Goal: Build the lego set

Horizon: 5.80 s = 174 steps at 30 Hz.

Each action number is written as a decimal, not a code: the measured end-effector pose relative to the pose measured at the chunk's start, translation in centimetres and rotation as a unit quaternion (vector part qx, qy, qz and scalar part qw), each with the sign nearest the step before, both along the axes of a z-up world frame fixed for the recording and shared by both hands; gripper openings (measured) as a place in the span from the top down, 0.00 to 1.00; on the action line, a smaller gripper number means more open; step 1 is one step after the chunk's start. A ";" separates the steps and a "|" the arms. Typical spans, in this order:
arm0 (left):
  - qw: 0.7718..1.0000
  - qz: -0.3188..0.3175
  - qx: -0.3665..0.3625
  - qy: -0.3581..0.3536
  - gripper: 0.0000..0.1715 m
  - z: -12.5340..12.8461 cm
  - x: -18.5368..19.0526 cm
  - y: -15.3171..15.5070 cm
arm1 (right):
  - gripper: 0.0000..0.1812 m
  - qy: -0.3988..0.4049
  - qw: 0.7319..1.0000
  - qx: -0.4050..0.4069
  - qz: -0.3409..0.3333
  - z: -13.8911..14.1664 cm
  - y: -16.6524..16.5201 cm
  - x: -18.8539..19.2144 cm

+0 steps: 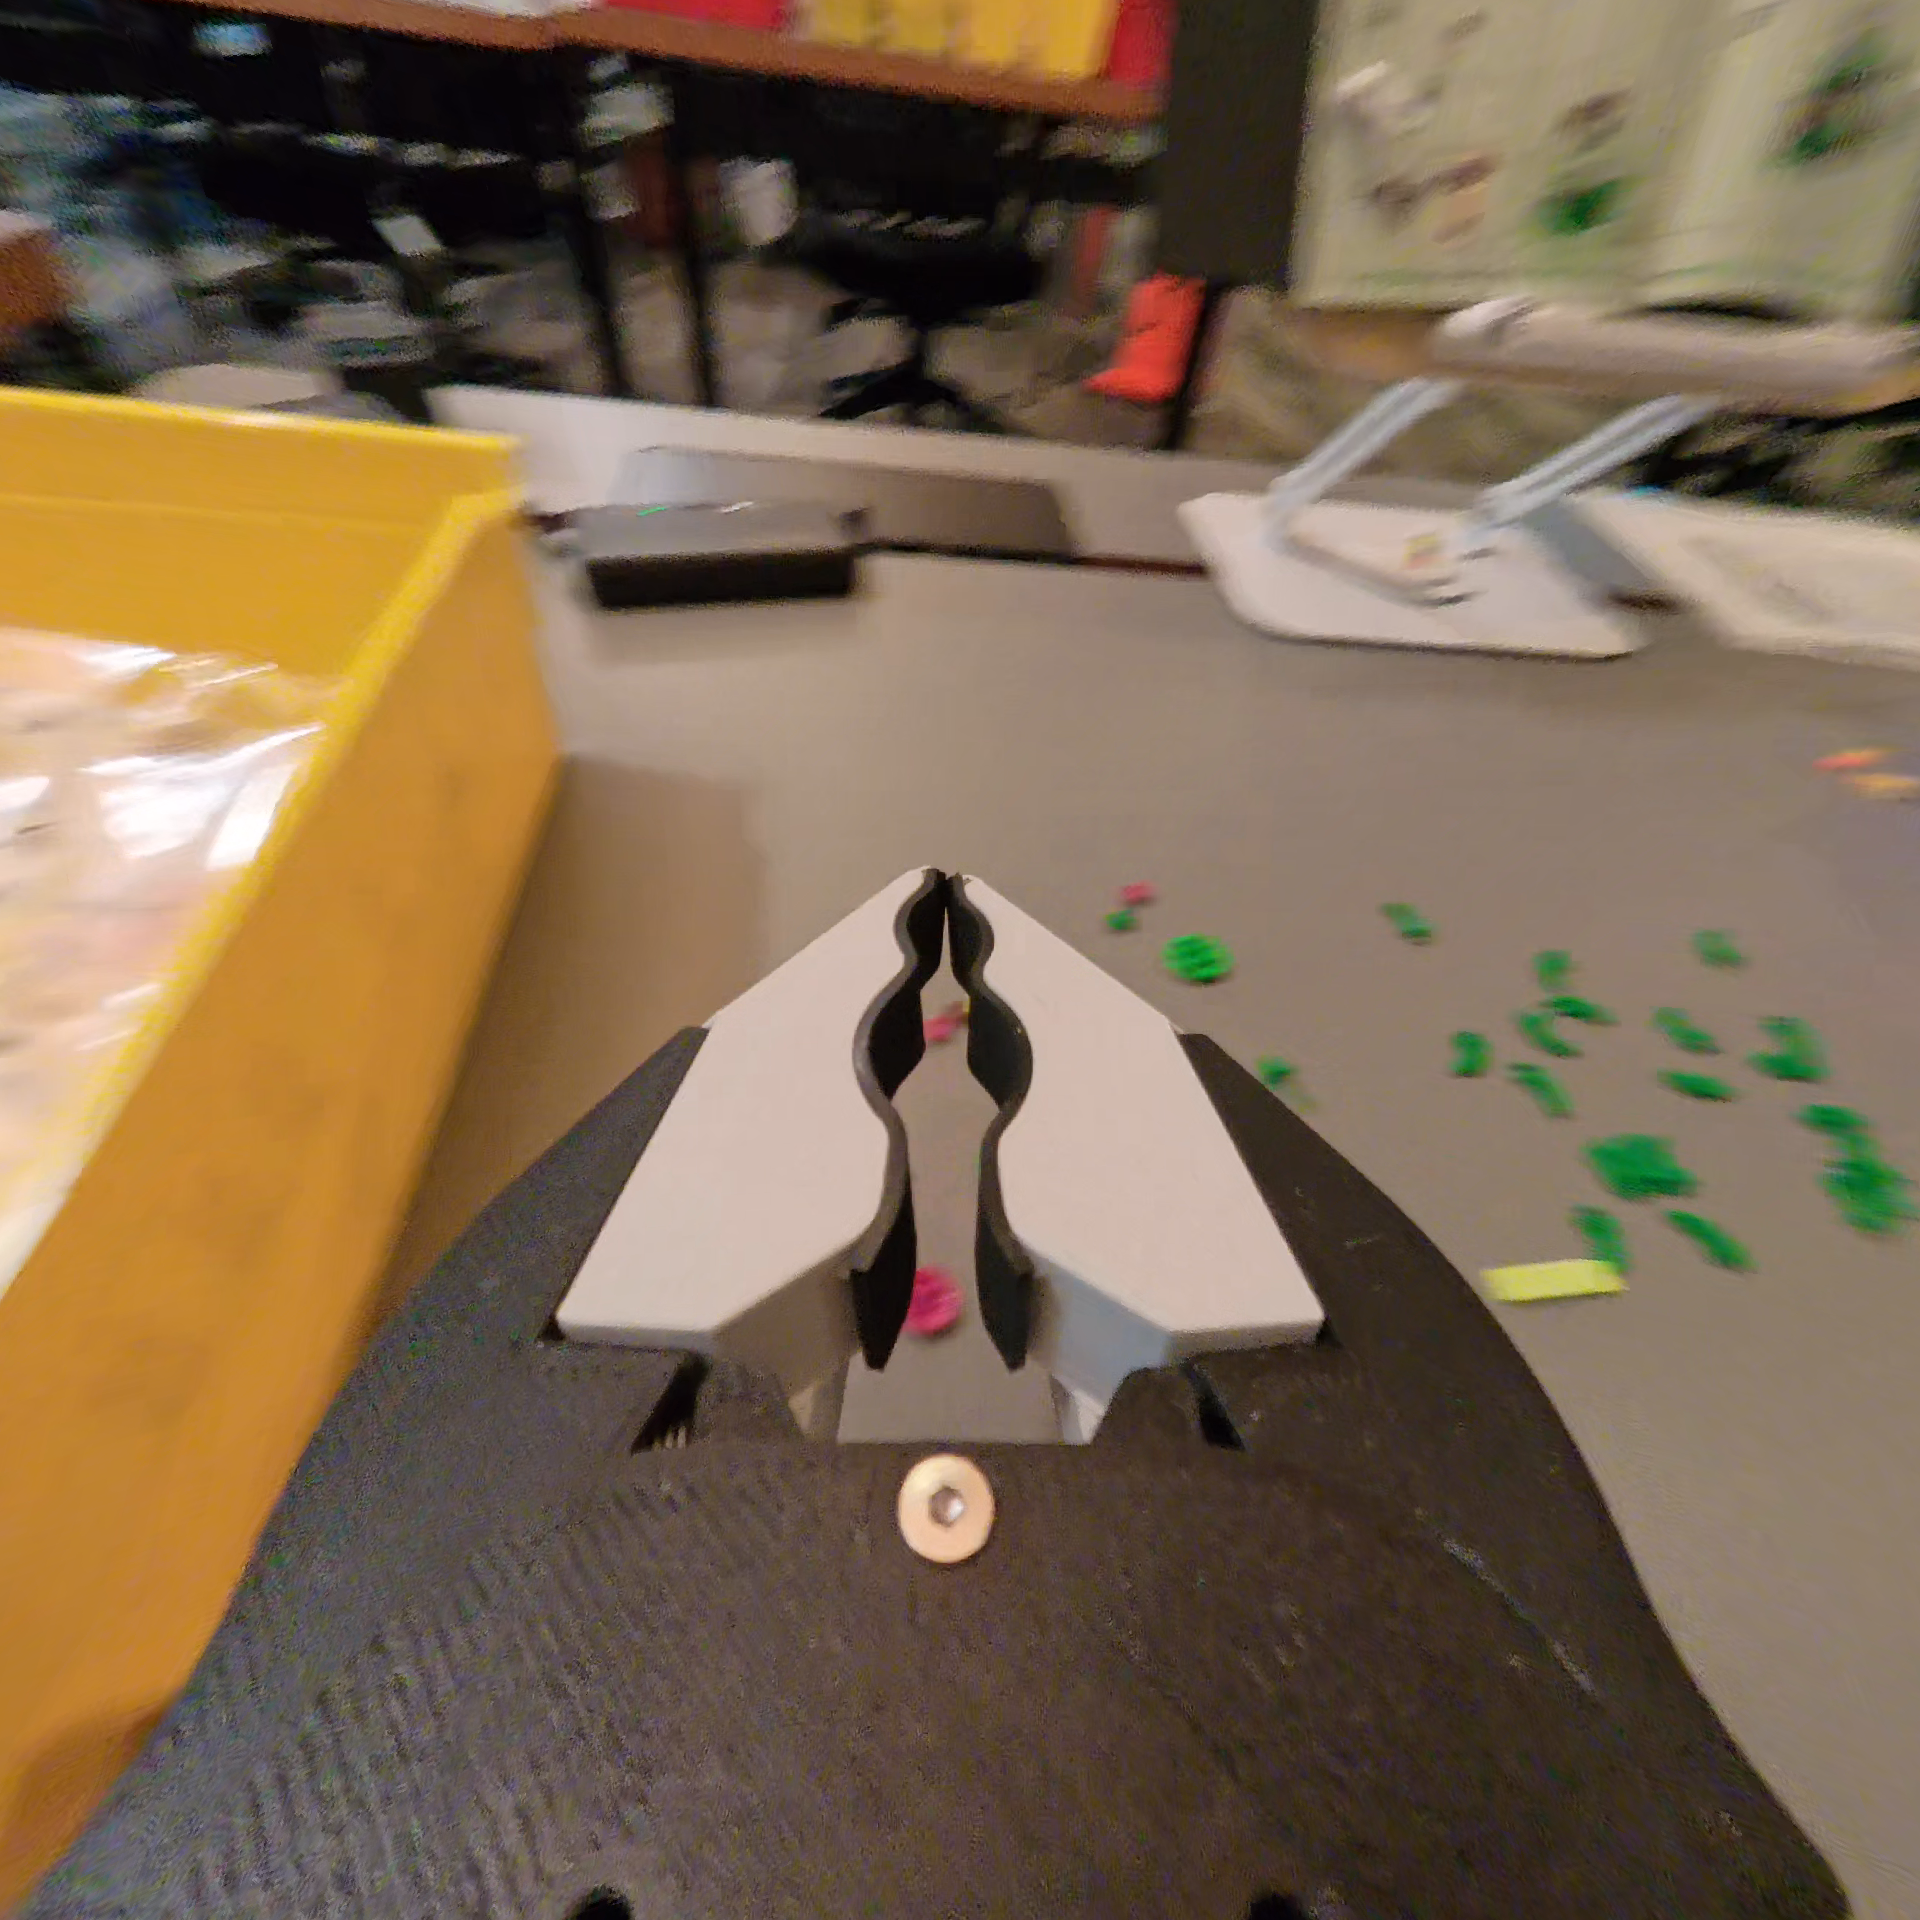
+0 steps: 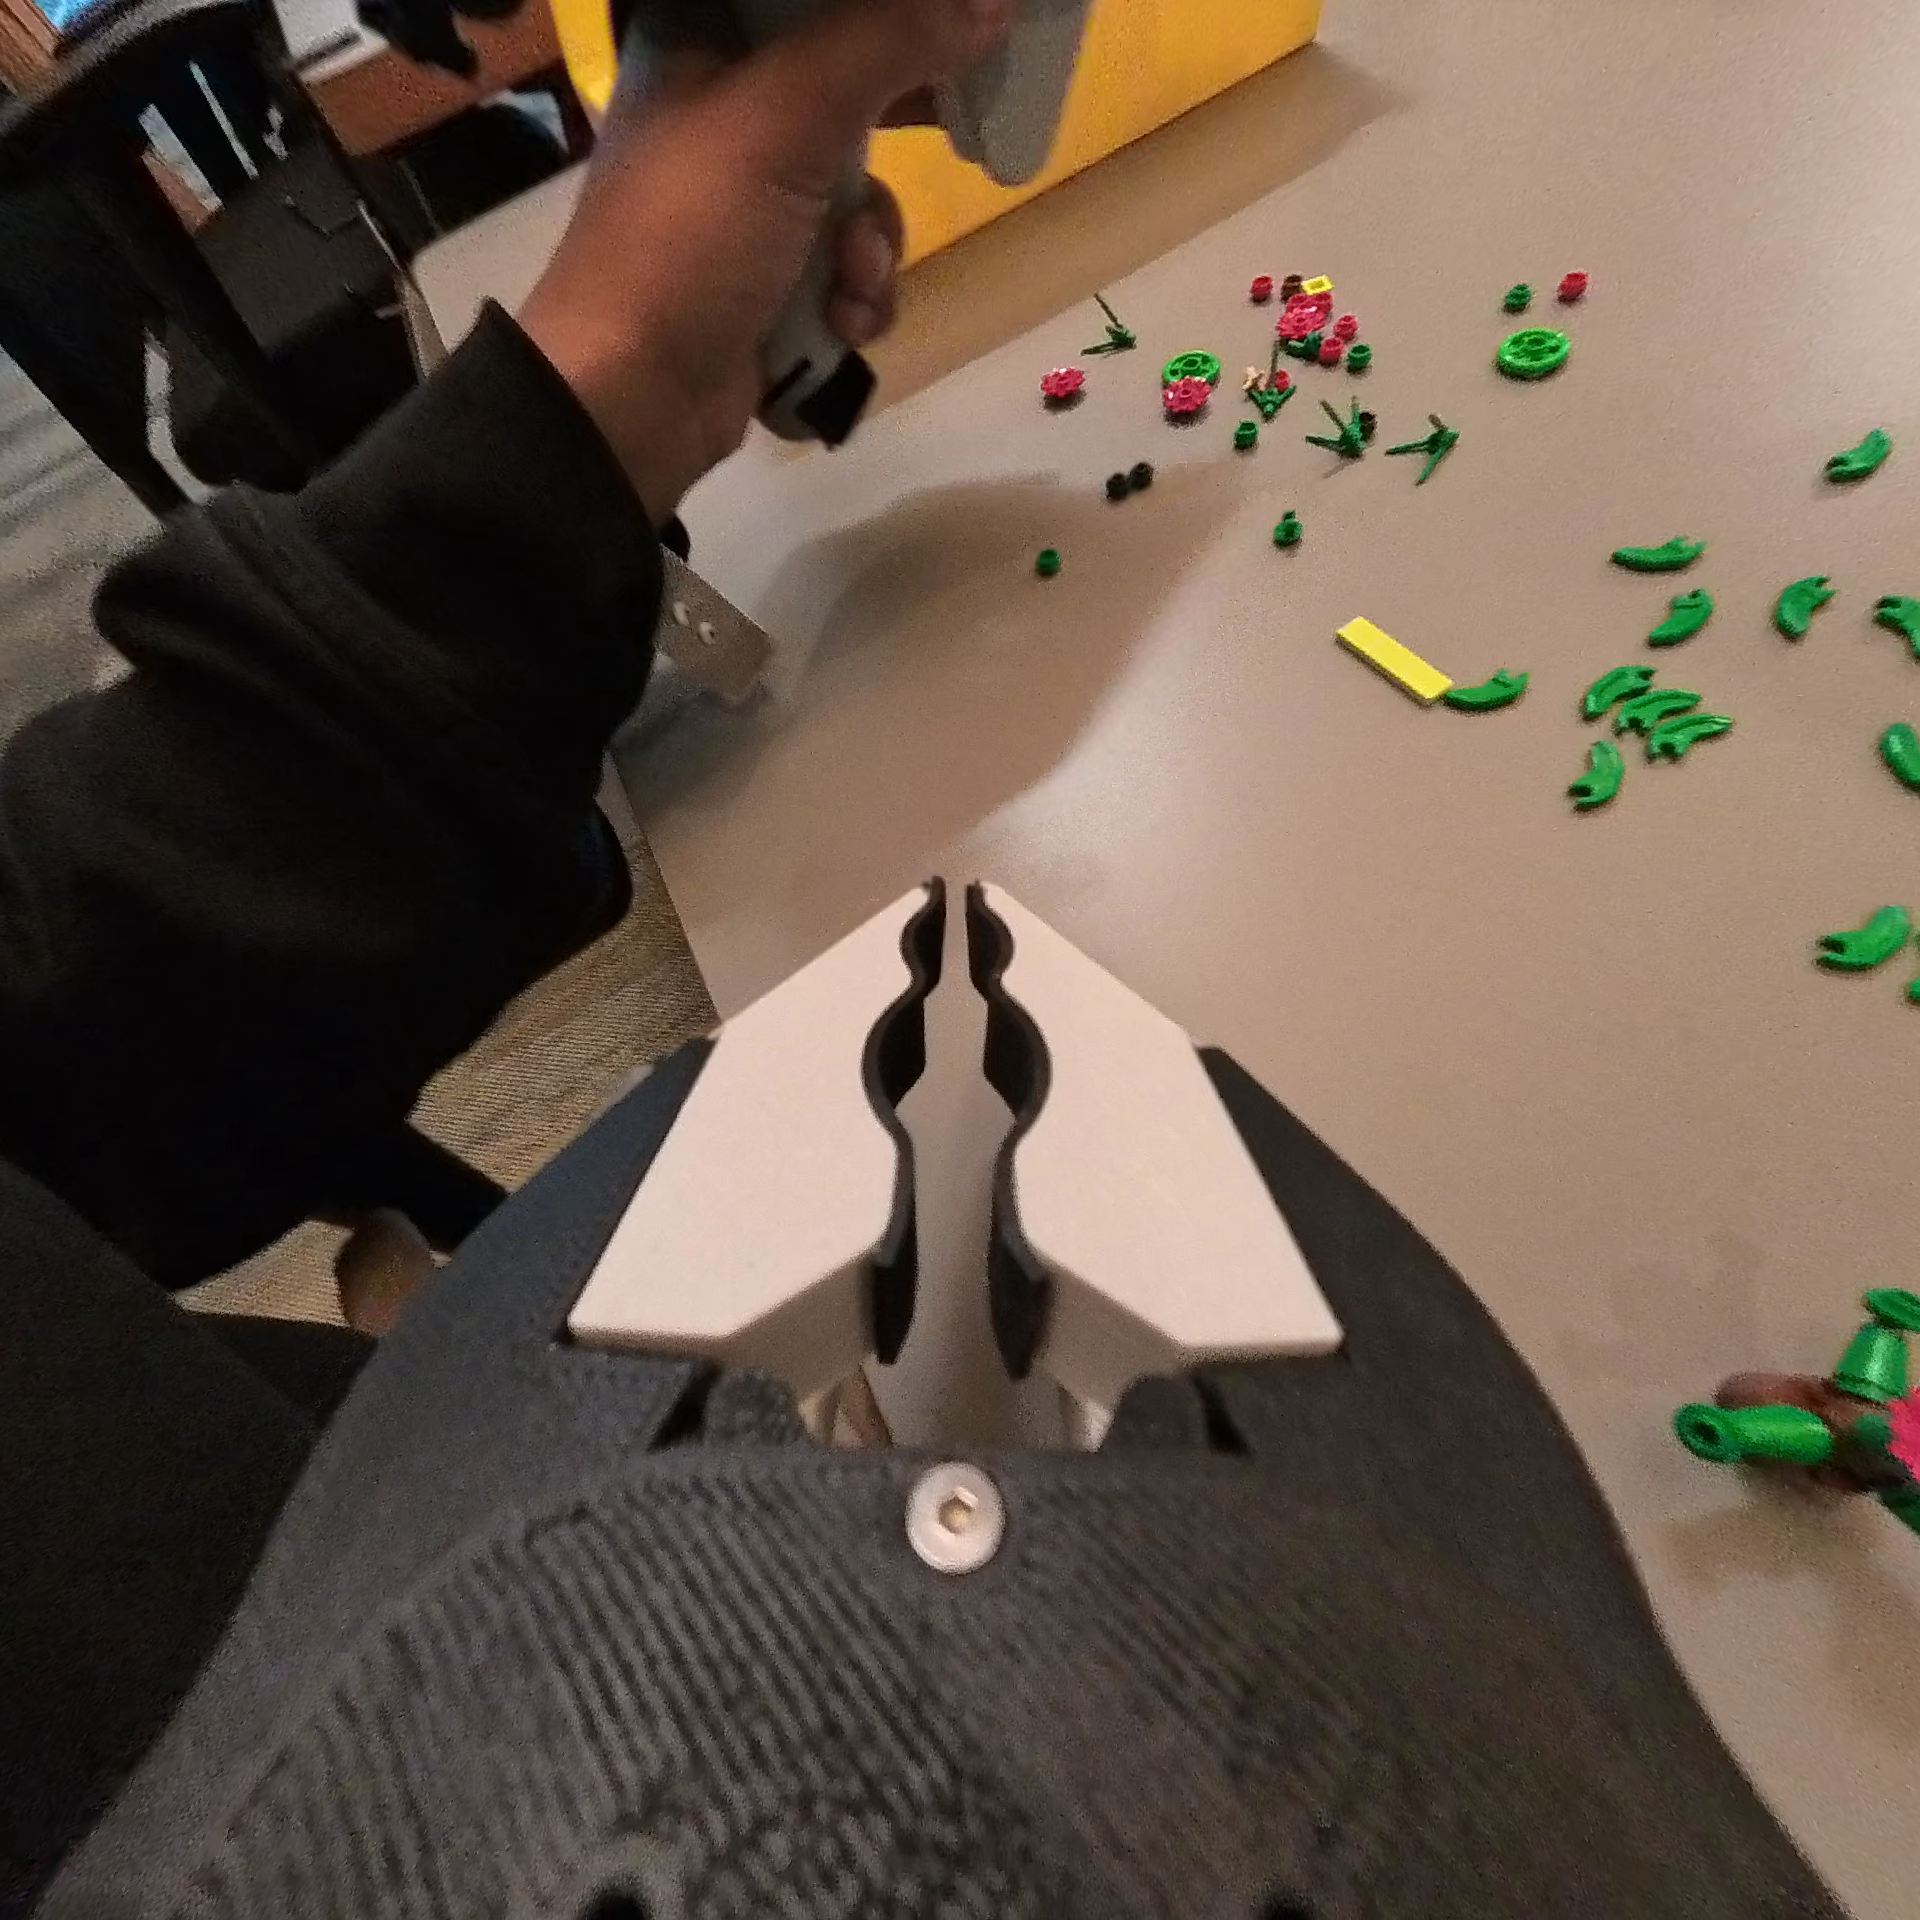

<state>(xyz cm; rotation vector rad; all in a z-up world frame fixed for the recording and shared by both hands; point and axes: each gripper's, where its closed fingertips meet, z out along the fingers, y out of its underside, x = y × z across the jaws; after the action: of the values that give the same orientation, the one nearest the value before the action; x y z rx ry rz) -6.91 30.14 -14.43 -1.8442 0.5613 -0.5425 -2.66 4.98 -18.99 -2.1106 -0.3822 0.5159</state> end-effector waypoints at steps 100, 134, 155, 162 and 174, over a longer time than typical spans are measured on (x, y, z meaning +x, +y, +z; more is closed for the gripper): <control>0.899 -0.425 -0.102 -0.020 1.00 -2.9 11.6 -13.4 | 0.90 -0.032 0.998 0.047 0.028 0.0 -0.3 -0.9; 0.955 -0.225 -0.174 0.091 0.92 -8.2 6.7 -6.0 | 0.87 -0.091 0.994 0.057 0.036 -1.7 0.3 -0.3; 0.933 -0.339 -0.119 0.011 1.00 -4.4 8.4 -8.8 | 0.87 -0.093 0.992 0.082 -0.002 0.5 0.6 1.6; 0.864 -0.499 0.011 -0.067 1.00 2.0 11.1 -16.3 | 0.86 -0.009 0.987 0.143 -0.076 7.4 0.9 5.4; 0.913 -0.394 -0.060 0.086 0.97 -5.1 11.2 -12.0 | 0.85 0.012 0.987 0.128 -0.097 6.7 -0.3 7.1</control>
<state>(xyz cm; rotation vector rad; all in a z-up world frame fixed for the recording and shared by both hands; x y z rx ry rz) 4.27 18.11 -19.48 -1.7401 1.4446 -0.9614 4.45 4.67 -12.33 -1.8674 -0.2132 0.3572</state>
